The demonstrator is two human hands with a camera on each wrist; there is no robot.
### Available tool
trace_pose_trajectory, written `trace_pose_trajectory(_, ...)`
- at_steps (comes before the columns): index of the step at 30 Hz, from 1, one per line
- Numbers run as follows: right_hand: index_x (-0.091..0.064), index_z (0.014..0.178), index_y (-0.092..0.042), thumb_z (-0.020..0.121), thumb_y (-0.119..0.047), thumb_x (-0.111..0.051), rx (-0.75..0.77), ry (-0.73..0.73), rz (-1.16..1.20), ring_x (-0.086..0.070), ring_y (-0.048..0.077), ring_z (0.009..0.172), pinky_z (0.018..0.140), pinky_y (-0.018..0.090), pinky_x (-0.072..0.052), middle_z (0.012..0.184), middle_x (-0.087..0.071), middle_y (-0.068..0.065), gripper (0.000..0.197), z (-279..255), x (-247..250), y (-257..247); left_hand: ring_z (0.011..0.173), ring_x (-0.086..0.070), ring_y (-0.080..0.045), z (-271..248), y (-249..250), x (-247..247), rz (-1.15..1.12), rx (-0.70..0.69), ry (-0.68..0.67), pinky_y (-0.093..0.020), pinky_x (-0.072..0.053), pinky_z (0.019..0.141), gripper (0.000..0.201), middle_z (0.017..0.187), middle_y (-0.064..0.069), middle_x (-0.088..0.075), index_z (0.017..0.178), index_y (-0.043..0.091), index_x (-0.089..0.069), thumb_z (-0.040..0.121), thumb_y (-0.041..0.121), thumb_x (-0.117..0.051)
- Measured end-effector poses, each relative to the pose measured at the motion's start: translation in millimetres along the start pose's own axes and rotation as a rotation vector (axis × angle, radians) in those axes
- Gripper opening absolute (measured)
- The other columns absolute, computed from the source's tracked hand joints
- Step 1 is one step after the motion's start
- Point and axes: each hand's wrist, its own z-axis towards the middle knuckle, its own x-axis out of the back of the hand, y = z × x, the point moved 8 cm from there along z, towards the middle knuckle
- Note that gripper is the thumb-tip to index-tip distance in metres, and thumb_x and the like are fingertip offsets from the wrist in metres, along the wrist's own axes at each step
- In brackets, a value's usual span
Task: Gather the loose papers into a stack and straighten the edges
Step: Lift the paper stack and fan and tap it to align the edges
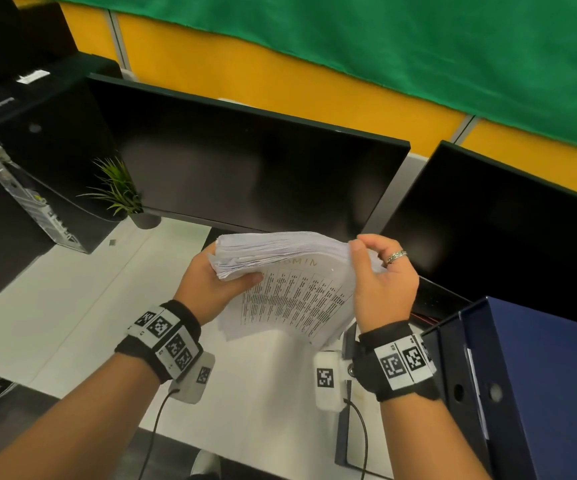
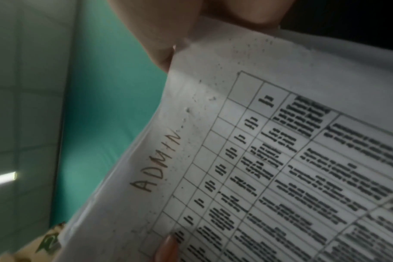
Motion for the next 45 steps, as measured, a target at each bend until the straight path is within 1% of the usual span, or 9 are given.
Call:
trace_pose_trajectory(8, -0.058, 0.119, -0.022, 0.092, -0.012, -0.060, -0.096, -0.027, 0.157, -0.067, 0.010, 0.093, 0.094, 0.033, -0.050, 0.092, -0.072, -0.003, 0.028, -3, -3, 11, 0.105, -0.068, -0.022, -2, 3, 13, -0.069, -0.006, 0.136, -0.046, -0.057, 0.091, 0.034, 0.107, 0.011, -0.072, 0.103, 0.046, -0.065, 0.079, 0.026, -0.080)
trace_pose_trajectory(11, -0.051, 0.125, -0.024, 0.080, -0.004, -0.074, -0.148, -0.131, 0.204, -0.068, 0.008, 0.094, 0.082, 0.024, -0.057, 0.098, -0.069, -0.008, 0.055, -9, -8, 24, 0.101, -0.071, -0.021, -3, 4, 20, -0.112, 0.006, 0.209, -0.049, -0.058, 0.089, 0.036, 0.102, 0.014, -0.076, 0.094, 0.051, -0.071, 0.090, 0.015, -0.069)
trace_pose_trajectory(15, -0.068, 0.091, -0.019, 0.076, -0.011, -0.080, -0.155, -0.181, 0.133, -0.069, 0.000, 0.077, 0.062, 0.020, -0.057, 0.085, -0.070, -0.007, 0.021, -13, -15, 27, 0.107, -0.068, -0.024, -4, 16, 14, -0.142, -0.002, 0.236, -0.052, -0.057, 0.090, 0.026, 0.108, 0.007, -0.073, 0.101, 0.041, -0.066, 0.097, 0.016, -0.060)
trace_pose_trajectory(20, -0.066, 0.101, -0.018, 0.073, -0.014, -0.081, -0.154, -0.222, 0.161, -0.069, 0.000, 0.085, 0.062, 0.013, -0.054, 0.094, -0.070, -0.005, 0.031, -19, -13, 33, 0.119, -0.062, -0.016, -11, 11, 4, -0.209, 0.002, 0.126, -0.044, -0.053, 0.099, 0.045, 0.126, 0.006, -0.065, 0.129, 0.033, -0.049, 0.088, 0.049, -0.056)
trace_pose_trajectory(24, -0.063, 0.109, -0.018, 0.072, -0.013, -0.082, -0.224, -0.216, 0.161, -0.069, 0.000, 0.090, 0.063, 0.014, -0.055, 0.102, -0.069, -0.003, 0.042, -23, -22, 42, 0.110, -0.064, -0.003, -10, 18, 10, -0.163, -0.030, 0.215, -0.020, -0.055, 0.086, 0.063, 0.120, 0.013, -0.061, 0.132, 0.026, -0.038, 0.081, 0.054, -0.061)
trace_pose_trajectory(28, -0.063, 0.110, -0.017, 0.072, -0.013, -0.083, -0.219, -0.226, 0.158, -0.066, -0.011, 0.085, 0.061, 0.008, -0.052, 0.098, -0.068, -0.010, 0.043, -26, -27, 38, 0.096, -0.056, 0.022, -6, 44, 16, -0.154, -0.071, 0.411, 0.002, -0.043, 0.074, 0.044, 0.112, 0.022, -0.050, 0.136, 0.015, -0.041, 0.097, 0.025, -0.060)
trace_pose_trajectory(32, -0.064, 0.109, -0.019, 0.069, -0.016, -0.084, -0.201, -0.211, 0.196, -0.068, -0.003, 0.089, 0.064, 0.011, -0.054, 0.101, -0.069, -0.007, 0.045, -27, -26, 31, 0.090, -0.063, 0.000, -2, 46, 24, -0.229, -0.039, 0.574, -0.006, -0.049, 0.068, 0.042, 0.106, 0.015, -0.058, 0.131, 0.016, -0.052, 0.093, 0.025, -0.066)
trace_pose_trajectory(41, -0.072, 0.092, -0.016, 0.089, -0.009, -0.066, -0.039, -0.105, 0.133, -0.067, 0.008, 0.090, 0.074, 0.014, -0.053, 0.095, -0.072, -0.002, 0.010, -16, -24, 3, 0.084, -0.060, 0.009, 5, 46, 27, -0.169, -0.054, 0.586, -0.008, -0.049, 0.068, 0.027, 0.103, 0.012, -0.060, 0.124, 0.016, -0.059, 0.097, 0.017, -0.059)
trace_pose_trajectory(45, -0.073, 0.090, -0.009, 0.088, -0.009, -0.066, 0.003, -0.068, 0.094, -0.066, 0.008, 0.087, 0.074, 0.010, -0.049, 0.090, -0.072, -0.002, 0.007, -11, -25, -2, 0.090, -0.062, -0.003, 9, 52, 25, -0.116, -0.083, 0.542, -0.009, -0.049, 0.067, 0.018, 0.102, 0.007, -0.064, 0.112, 0.018, -0.066, 0.095, 0.024, -0.063)
